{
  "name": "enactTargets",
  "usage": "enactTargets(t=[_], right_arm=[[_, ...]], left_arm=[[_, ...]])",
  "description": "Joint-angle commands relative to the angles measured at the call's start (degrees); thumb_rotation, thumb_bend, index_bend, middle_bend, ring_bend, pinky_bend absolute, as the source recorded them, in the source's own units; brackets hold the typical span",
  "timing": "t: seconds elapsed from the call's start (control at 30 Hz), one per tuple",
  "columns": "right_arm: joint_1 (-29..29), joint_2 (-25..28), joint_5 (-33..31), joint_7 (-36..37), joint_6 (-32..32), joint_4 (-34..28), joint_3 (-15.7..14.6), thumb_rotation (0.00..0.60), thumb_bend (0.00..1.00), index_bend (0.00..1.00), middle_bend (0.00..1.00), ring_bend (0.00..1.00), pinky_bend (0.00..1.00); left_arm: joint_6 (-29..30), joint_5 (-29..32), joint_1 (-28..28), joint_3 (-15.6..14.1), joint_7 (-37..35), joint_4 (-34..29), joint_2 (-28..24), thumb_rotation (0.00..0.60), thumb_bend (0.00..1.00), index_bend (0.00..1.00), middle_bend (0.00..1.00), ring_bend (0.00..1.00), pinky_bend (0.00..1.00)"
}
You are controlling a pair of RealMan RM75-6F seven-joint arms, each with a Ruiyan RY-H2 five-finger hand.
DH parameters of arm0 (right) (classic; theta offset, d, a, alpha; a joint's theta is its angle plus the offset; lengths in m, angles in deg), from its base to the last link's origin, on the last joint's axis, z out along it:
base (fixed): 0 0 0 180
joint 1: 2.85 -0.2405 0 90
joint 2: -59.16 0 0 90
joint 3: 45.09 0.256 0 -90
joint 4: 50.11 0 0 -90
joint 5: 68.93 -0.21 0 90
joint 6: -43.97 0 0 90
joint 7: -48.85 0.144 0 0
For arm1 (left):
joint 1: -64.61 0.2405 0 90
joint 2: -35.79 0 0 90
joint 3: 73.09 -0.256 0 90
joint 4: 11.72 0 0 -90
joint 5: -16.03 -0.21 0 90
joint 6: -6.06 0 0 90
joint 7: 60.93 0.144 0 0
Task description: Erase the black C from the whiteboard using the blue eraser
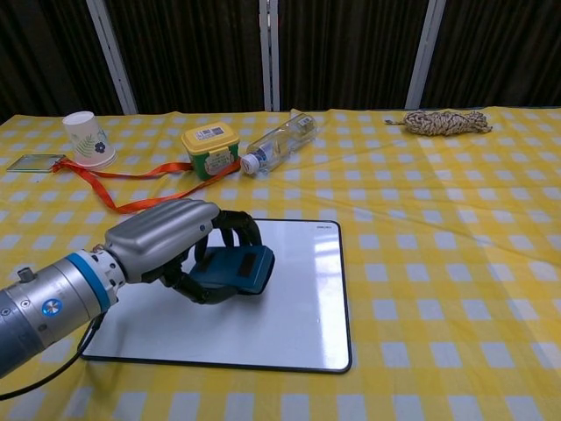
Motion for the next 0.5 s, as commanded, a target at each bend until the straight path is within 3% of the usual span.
enactTargets(t=[0.03,0.5], right_arm=[[0.0,0.0,0.1,-0.1,0.0,0.0,-0.1,0.6,0.06,0.02,0.0,0.0,0.0],[-0.1,-0.6,0.5,-1.0,-0.3,0.1,-0.4,0.6,0.06,0.02,0.0,0.0,0.0]], left_arm=[[0.4,-0.3,0.2,-0.3,-0.2,0.3,0.4,0.6,0.63,0.76,0.57,0.53,0.52],[0.4,0.8,1.3,-0.6,-3.2,4.3,-2.5,0.6,0.63,0.76,0.57,0.53,0.52]])
